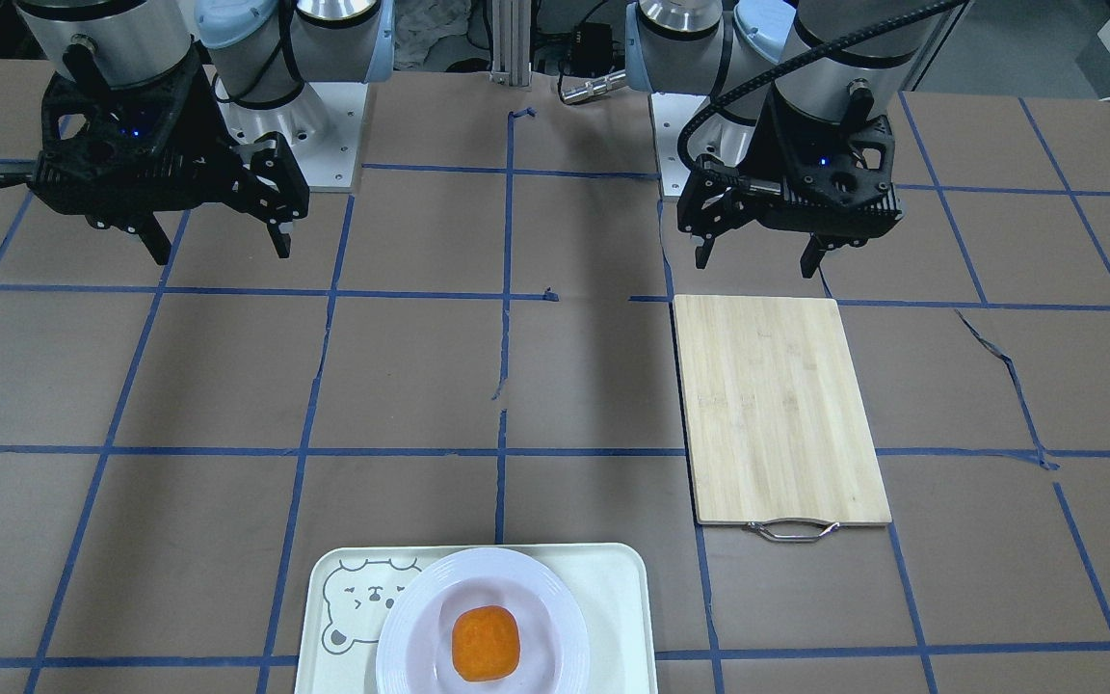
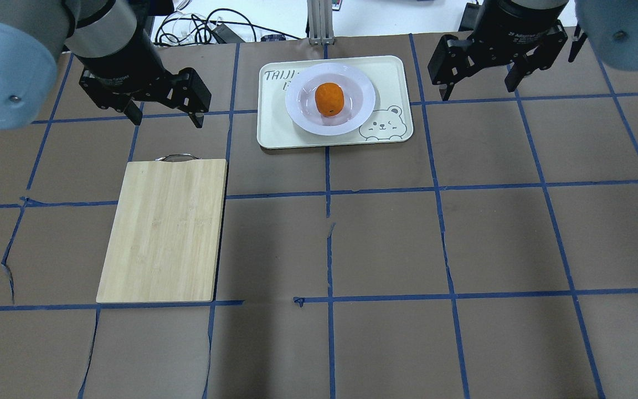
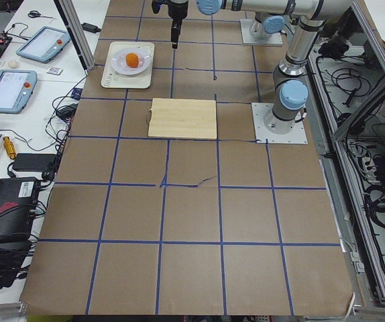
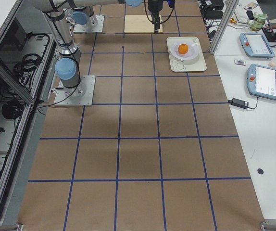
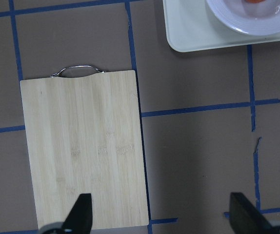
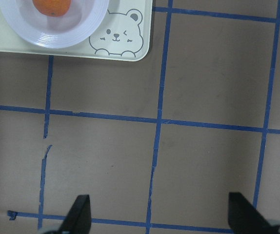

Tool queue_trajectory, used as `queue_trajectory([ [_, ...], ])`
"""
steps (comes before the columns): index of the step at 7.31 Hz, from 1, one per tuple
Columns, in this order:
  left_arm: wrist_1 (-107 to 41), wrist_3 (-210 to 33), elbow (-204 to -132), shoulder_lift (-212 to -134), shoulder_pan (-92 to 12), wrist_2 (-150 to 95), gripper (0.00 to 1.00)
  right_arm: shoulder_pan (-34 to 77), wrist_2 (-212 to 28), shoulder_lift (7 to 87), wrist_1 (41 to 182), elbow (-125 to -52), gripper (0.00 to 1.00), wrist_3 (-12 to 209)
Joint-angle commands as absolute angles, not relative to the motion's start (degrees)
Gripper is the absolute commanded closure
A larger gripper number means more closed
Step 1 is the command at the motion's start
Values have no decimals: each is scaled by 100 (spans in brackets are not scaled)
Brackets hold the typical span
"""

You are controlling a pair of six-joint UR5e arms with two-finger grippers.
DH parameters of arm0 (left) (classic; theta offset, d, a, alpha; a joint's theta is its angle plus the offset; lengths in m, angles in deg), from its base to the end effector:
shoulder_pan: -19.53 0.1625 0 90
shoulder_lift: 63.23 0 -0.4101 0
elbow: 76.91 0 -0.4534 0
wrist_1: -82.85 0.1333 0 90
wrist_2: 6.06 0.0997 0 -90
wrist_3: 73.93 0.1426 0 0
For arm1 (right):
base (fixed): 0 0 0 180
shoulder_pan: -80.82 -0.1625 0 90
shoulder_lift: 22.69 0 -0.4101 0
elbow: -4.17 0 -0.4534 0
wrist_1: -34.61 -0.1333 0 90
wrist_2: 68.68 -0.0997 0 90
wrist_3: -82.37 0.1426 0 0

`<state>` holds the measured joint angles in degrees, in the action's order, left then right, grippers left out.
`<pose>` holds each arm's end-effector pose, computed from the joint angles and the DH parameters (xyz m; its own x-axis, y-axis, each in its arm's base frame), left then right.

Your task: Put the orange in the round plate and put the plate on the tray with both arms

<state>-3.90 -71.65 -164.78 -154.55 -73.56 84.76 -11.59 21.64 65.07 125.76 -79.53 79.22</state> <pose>-0.1619 -0.5644 0.4437 -0.9956 0.0925 -0.0171 0.0934 0.9931 -0.0702 0.1568 -0.5744 0.4714 -0.9953 -0.0962 0.0105 -0.0967 0.9912 -0.0904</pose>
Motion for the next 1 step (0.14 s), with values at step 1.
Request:
queue_trajectory([
  [1, -390, -7165, -16471, -15455, -7355, 8473, 0, -1129, 2202, 6511, 12583, -7950, 0, 7947],
])
